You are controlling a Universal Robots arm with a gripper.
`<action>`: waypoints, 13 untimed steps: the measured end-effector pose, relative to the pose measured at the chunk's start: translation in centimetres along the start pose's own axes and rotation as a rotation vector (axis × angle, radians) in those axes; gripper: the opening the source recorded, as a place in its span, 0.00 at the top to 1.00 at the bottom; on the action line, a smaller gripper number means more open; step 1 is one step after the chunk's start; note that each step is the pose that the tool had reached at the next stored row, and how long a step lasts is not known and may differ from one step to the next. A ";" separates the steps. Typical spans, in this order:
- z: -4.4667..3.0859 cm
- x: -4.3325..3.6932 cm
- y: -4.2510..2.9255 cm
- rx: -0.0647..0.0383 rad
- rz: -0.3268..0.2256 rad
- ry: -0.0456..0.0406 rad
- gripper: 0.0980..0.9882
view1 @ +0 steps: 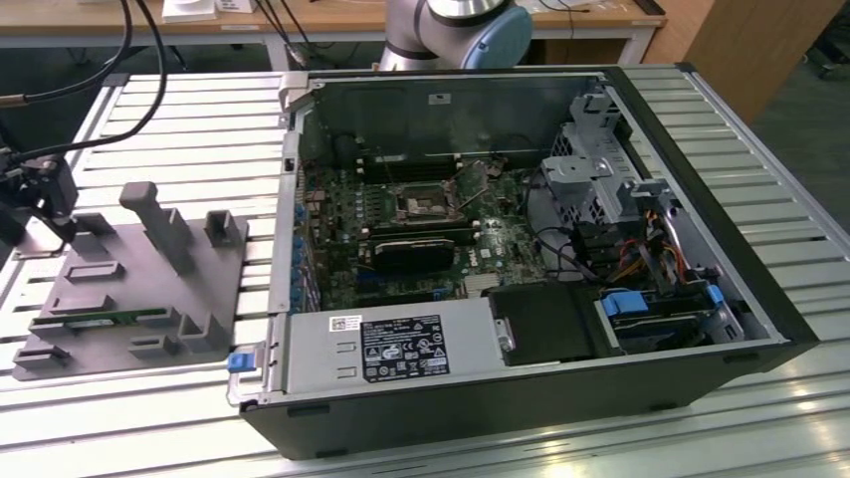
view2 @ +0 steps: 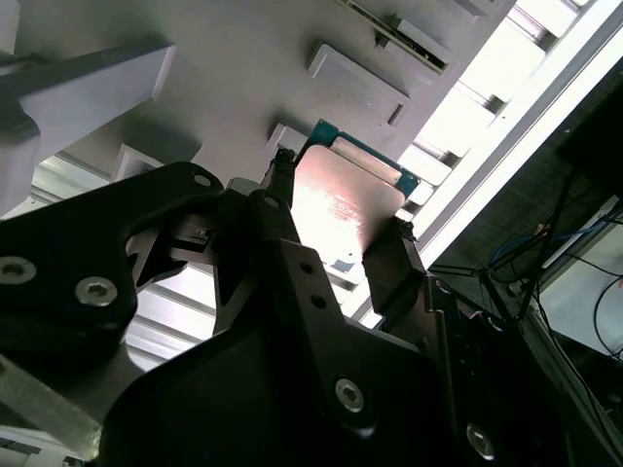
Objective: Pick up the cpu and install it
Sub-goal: 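Pick up the cpu and move it towards the insertion slot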
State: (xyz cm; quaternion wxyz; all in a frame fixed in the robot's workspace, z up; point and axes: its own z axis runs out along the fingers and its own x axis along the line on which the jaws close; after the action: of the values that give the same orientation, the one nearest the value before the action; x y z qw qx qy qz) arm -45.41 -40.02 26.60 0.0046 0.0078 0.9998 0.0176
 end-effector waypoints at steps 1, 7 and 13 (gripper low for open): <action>-0.04 0.00 0.01 0.000 0.000 -0.0001 0.51; -0.33 0.00 0.07 0.000 0.000 -0.0001 0.51; -0.61 0.00 0.15 0.000 0.000 0.0000 0.51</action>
State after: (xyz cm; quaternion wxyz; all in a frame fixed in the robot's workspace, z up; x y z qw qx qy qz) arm -45.41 -39.88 27.21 0.0047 0.0078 0.9998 0.0176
